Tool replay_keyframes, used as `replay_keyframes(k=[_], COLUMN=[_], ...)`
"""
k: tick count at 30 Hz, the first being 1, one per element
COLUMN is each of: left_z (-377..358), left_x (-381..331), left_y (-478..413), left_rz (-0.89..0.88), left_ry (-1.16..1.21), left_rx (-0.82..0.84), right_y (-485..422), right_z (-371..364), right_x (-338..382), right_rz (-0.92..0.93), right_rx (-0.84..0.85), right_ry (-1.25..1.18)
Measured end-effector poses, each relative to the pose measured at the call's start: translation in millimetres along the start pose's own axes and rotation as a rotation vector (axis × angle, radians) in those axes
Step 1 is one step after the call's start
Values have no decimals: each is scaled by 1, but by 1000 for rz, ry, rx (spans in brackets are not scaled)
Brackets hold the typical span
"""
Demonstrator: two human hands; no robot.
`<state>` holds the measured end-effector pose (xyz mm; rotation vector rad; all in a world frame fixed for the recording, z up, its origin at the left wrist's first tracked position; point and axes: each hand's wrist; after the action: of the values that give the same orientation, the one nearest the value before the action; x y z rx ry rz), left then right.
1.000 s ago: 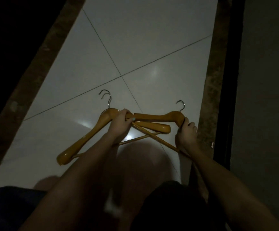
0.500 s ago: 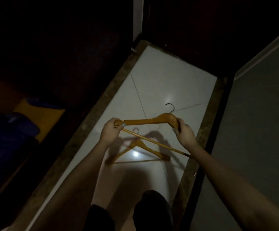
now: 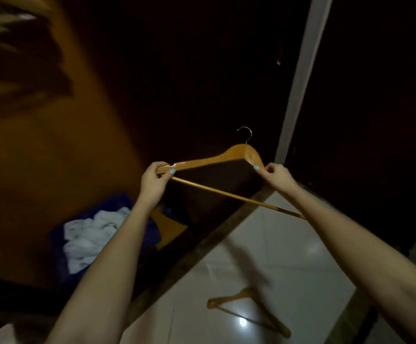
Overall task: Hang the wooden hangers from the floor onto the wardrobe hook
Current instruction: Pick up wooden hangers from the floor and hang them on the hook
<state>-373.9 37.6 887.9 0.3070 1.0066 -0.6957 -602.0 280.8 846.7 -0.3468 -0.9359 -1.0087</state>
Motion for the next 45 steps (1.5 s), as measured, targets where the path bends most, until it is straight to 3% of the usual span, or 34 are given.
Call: replay_keyframes(k=[9, 15, 23, 31, 38, 45], left_z=[250, 363, 480, 548, 563, 564], left_x=[-28, -31, -58, -56, -51, -26], left_y=[40, 40, -16, -73, -110, -127], left_rz=[38, -22, -92, -50, -17, -40], left_ry=[25, 89, -352, -620, -667, -592], left_rx=[-491, -786, -1069, -1013, -972, -1032], right_y=[14, 19, -6, -49, -99, -130], right_z=[-68, -129, -188, -213, -230, -236], right_x=[163, 292, 451, 525, 562, 592], right_rz=[389, 609, 727, 725, 752, 825], right_rx=[216, -28, -177, -244, -219, -217], right_ry=[49, -81, -255, -323, -284, -212])
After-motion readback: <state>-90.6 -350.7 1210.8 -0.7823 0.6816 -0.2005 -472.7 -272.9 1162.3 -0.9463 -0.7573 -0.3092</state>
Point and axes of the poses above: each hand's wrist, its own y-axis away from the middle knuckle, its own z-axis out of the back of the hand, x = y × z, and after that the axes turned 1 degree about z, right-handed
